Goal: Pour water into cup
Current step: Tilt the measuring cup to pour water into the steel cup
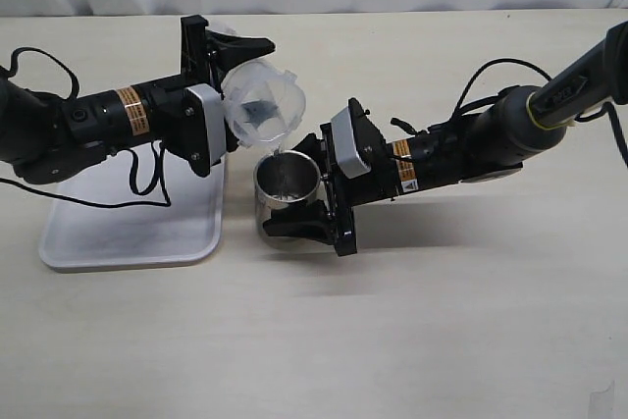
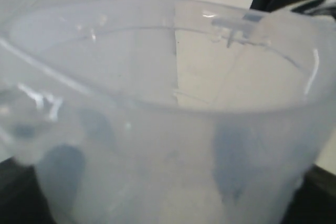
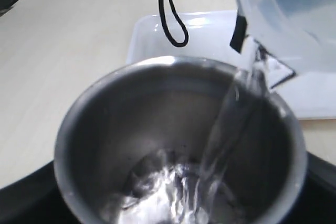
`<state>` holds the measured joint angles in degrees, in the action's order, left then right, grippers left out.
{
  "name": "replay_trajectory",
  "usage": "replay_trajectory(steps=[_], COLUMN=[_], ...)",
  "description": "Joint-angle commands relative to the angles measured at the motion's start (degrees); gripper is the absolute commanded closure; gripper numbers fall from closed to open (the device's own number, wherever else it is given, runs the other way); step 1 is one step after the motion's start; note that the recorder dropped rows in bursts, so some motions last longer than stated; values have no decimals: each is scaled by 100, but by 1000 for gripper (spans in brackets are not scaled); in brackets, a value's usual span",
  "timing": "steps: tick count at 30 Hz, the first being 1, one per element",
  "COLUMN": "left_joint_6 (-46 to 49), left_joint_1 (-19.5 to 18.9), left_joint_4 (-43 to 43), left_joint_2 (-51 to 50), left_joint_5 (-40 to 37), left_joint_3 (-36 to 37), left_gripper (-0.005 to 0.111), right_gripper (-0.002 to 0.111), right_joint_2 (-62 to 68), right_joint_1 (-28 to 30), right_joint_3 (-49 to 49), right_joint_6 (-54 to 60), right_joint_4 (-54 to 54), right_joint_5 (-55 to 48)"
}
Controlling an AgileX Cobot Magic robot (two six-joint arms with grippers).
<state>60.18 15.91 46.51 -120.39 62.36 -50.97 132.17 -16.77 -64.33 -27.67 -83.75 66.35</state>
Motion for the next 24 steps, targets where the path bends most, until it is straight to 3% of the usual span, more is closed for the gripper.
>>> replay_trajectory(steps=[1, 14, 19, 24], left_joint_6=[235, 1104, 1496, 1496], left_joint_1=[9, 20, 270, 281], left_joint_4=[-74, -86, -391, -429], left_joint_2=[88, 88, 88, 88], left_joint_5=[430, 683, 657, 655], left_joint_3=[-13, -13, -13, -13], left_gripper=[107, 107, 107, 107], right_gripper=[104, 104, 104, 104], right_joint_2=[1, 1, 1, 1], right_joint_1=[0, 0, 0, 0], right_joint_3=[-28, -28, -28, -28], right_joint_6=[-17, -17, -17, -17], right_joint_4=[13, 13, 13, 13], right_joint_5=[106, 106, 106, 106])
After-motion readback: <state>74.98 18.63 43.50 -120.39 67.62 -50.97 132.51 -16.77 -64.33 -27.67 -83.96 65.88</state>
